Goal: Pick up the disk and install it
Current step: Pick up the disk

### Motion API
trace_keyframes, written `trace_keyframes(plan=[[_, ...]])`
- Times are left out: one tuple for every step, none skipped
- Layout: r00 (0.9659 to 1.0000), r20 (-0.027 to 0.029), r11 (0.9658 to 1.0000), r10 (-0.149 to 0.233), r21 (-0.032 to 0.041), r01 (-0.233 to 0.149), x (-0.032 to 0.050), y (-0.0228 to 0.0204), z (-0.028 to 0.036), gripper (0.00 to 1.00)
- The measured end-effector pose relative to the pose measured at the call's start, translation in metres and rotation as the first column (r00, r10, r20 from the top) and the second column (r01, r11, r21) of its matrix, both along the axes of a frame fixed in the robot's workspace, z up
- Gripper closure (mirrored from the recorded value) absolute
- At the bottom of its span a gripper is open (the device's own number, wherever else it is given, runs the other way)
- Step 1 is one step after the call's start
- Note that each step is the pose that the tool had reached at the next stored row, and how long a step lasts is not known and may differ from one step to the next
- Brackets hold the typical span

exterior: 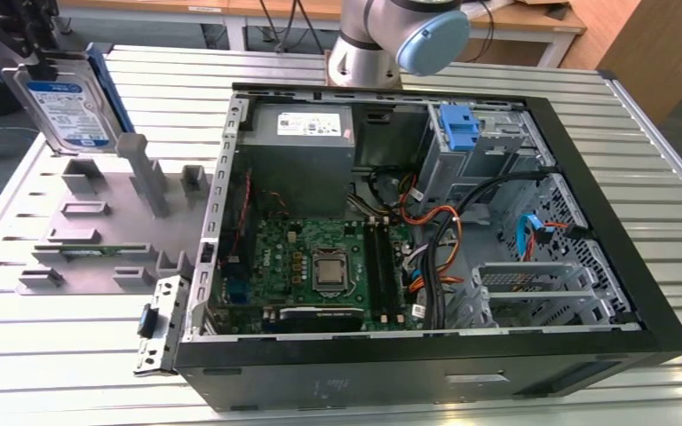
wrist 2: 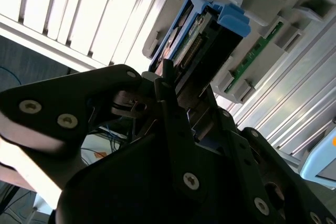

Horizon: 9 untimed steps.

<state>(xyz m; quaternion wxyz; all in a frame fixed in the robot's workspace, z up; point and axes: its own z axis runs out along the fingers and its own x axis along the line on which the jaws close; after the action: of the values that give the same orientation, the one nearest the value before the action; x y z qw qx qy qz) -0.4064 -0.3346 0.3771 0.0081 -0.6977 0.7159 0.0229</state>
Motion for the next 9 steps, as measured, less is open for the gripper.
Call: trace_keyframes(plan=[[1.0000, 0.0001, 1.0000, 0.000, 0.0001, 0.000, 0.0000, 0.0000, 0.0017, 0.65], [1.0000, 0.0000, 1.0000, 0.000, 0.0000, 0.000, 0.0000, 0.0000, 0.0034, 0.65], [1.0000, 0.0000, 1.0000, 0.000, 0.0000, 0.000, 0.0000, 0.0000, 0.0050, 0.65], [1.0000, 0.0001, 1.0000, 0.000, 0.0000, 0.000, 0.0000, 0.0000, 0.0067, 0.65], [1.0000, 0.0001, 1.0000, 0.000, 0.0000, 0.000, 0.0000, 0.0000, 0.0085, 0.65], [1.0000, 0.0000, 1.0000, 0.000, 0.0000, 0.000, 0.0000, 0.0000, 0.0103, 0.65], [1.0000, 0.0001, 1.0000, 0.000, 0.0000, 0.000, 0.0000, 0.0000, 0.0121, 0.65], [1.0000, 0.0000, 1.0000, 0.000, 0.0000, 0.000, 0.0000, 0.0000, 0.0138, 0.65], [1.0000, 0.0001, 1.0000, 0.000, 0.0000, 0.000, 0.0000, 0.0000, 0.0156, 0.65]])
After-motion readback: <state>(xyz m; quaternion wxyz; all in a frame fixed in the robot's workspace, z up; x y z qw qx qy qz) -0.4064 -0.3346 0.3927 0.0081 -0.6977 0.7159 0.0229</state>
